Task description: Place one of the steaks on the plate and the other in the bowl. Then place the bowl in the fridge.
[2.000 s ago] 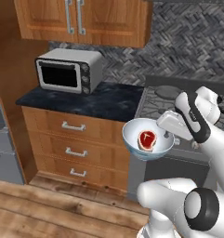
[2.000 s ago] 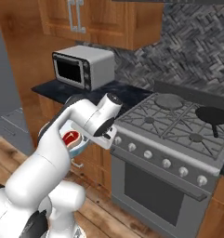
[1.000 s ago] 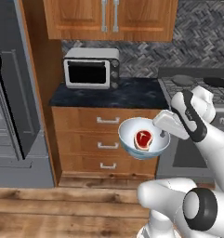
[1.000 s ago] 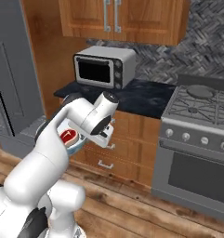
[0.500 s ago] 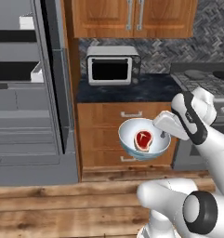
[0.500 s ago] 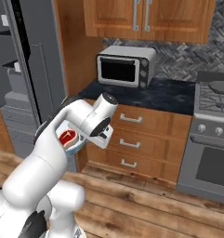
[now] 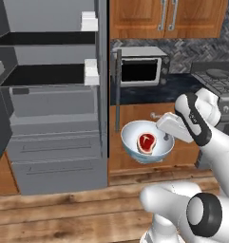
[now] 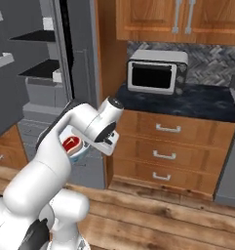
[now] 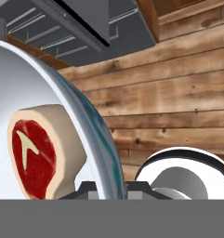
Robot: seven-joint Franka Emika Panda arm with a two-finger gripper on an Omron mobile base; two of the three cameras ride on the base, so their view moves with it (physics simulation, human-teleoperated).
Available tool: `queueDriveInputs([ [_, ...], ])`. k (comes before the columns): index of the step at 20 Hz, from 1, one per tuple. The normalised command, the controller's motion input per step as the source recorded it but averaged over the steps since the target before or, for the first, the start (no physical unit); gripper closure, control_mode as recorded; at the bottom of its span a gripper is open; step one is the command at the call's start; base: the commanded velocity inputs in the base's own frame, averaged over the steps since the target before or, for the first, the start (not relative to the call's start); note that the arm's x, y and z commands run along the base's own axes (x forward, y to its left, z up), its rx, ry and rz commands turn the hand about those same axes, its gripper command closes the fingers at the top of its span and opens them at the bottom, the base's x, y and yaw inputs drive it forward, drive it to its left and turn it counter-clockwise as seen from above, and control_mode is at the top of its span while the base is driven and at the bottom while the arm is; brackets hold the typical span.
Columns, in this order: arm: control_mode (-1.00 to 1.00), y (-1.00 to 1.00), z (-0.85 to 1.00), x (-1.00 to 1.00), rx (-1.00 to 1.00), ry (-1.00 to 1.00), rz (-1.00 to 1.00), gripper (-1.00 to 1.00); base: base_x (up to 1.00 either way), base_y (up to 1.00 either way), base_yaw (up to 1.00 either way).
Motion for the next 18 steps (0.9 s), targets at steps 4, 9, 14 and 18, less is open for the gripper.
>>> queueDriveInputs([
  [4, 1.00, 0.00, 0.00, 0.00, 0.00, 0.00, 0.00, 1.00, 0.00, 0.80, -0.26],
  [9, 1.00, 0.00, 0.00, 0.00, 0.00, 0.00, 0.00, 1.00, 0.00, 0.78, -0.26],
  [14, 1.00, 0.00, 0.00, 0.00, 0.00, 0.00, 0.00, 1.00, 0.00, 0.85, -0.21],
  [18, 1.00, 0.00, 0.00, 0.00, 0.00, 0.00, 0.00, 1.00, 0.02, 0.88, -0.17],
])
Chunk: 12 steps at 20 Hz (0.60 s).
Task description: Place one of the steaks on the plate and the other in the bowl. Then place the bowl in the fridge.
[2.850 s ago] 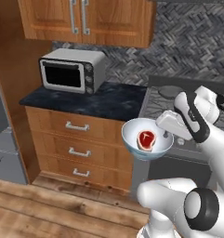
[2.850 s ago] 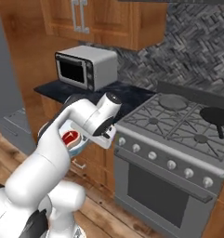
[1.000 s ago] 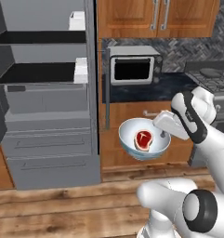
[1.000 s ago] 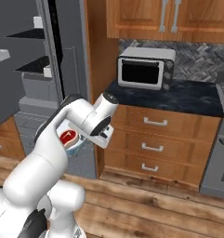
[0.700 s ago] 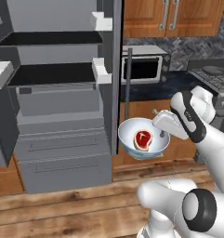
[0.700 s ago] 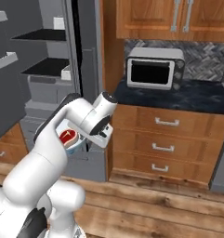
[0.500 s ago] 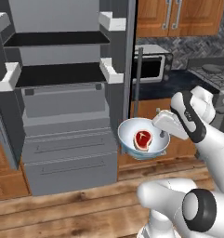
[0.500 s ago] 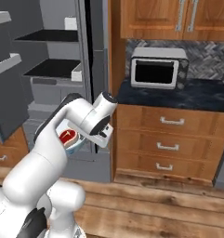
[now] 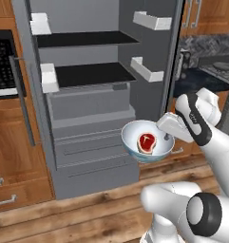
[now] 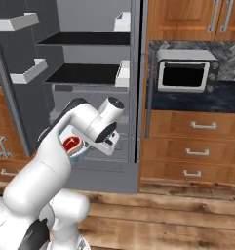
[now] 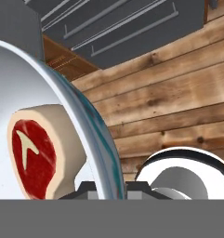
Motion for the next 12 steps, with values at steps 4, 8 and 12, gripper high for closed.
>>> queueDriveInputs([
  [4, 1.00, 0.00, 0.00, 0.00, 0.00, 0.00, 0.00, 1.00, 0.27, 0.51, -0.09],
  [8, 1.00, 0.00, 0.00, 0.00, 0.00, 0.00, 0.00, 1.00, 0.59, -0.03, 0.02],
  [12, 1.00, 0.00, 0.00, 0.00, 0.00, 0.00, 0.00, 1.00, 0.55, 0.07, 0.00],
])
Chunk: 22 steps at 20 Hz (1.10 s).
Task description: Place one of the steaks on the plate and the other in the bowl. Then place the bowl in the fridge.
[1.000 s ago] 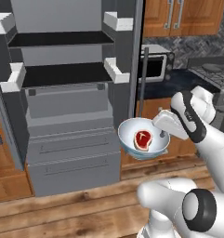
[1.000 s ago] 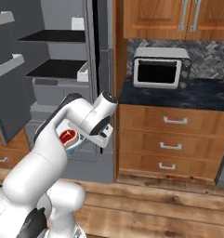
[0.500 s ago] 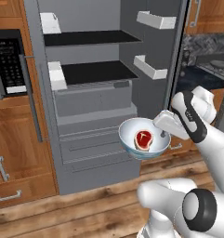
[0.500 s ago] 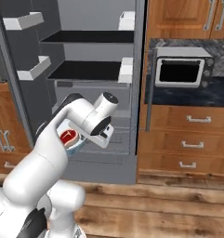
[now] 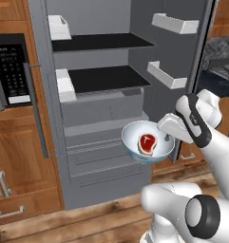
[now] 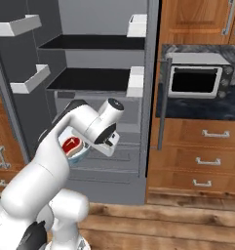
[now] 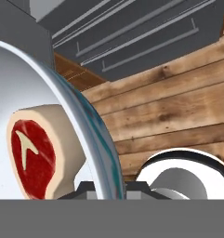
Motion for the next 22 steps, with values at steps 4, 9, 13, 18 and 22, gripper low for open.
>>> queueDriveInputs([
  [4, 1.00, 0.00, 0.00, 0.00, 0.00, 0.00, 0.00, 1.00, 0.49, 0.48, 0.00],
  [9, 1.00, 0.00, 0.00, 0.00, 0.00, 0.00, 0.00, 1.00, 0.48, 0.42, 0.00],
  [13, 1.00, 0.00, 0.00, 0.00, 0.00, 0.00, 0.00, 1.00, 0.70, 0.07, 0.00],
  [18, 1.00, 0.00, 0.00, 0.00, 0.00, 0.00, 0.00, 1.00, 0.54, 0.00, 0.00],
  [22, 1.00, 0.00, 0.00, 0.00, 0.00, 0.00, 0.00, 1.00, 0.41, 0.01, 0.00],
])
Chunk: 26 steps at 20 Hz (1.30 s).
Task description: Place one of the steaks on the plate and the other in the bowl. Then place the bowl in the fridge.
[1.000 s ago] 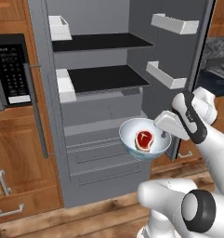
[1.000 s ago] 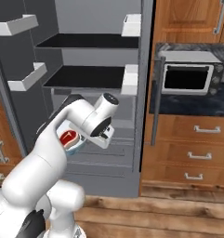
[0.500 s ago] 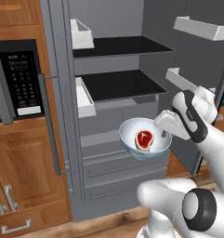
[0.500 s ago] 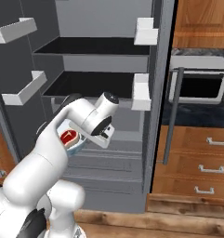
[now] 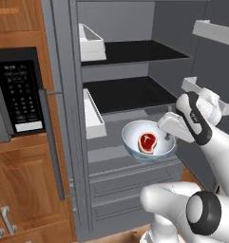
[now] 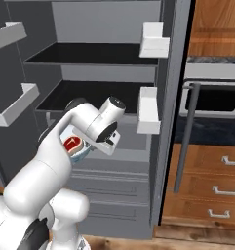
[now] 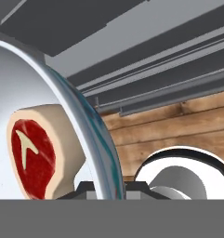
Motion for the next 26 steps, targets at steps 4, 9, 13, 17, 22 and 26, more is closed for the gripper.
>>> queueDriveInputs([
  [4, 1.00, 0.00, 0.00, 0.00, 0.00, 0.00, 0.00, 1.00, 0.37, 0.00, 0.00],
  [9, 1.00, 0.00, 0.00, 0.00, 0.00, 0.00, 0.00, 1.00, 0.33, 0.00, 0.00],
  [13, 1.00, 0.00, 0.00, 0.00, 0.00, 0.00, 0.00, 1.00, 0.32, 0.00, 0.00],
  [17, 1.00, 0.00, 0.00, 0.00, 0.00, 0.00, 0.00, 1.00, 0.36, 0.00, 0.00],
  [22, 1.00, 0.00, 0.00, 0.00, 0.00, 0.00, 0.00, 1.00, 0.01, 0.00, 0.00],
  [26, -1.00, 0.00, 0.00, 0.00, 0.00, 0.00, 0.00, 1.00, 0.00, 0.00, 0.00],
])
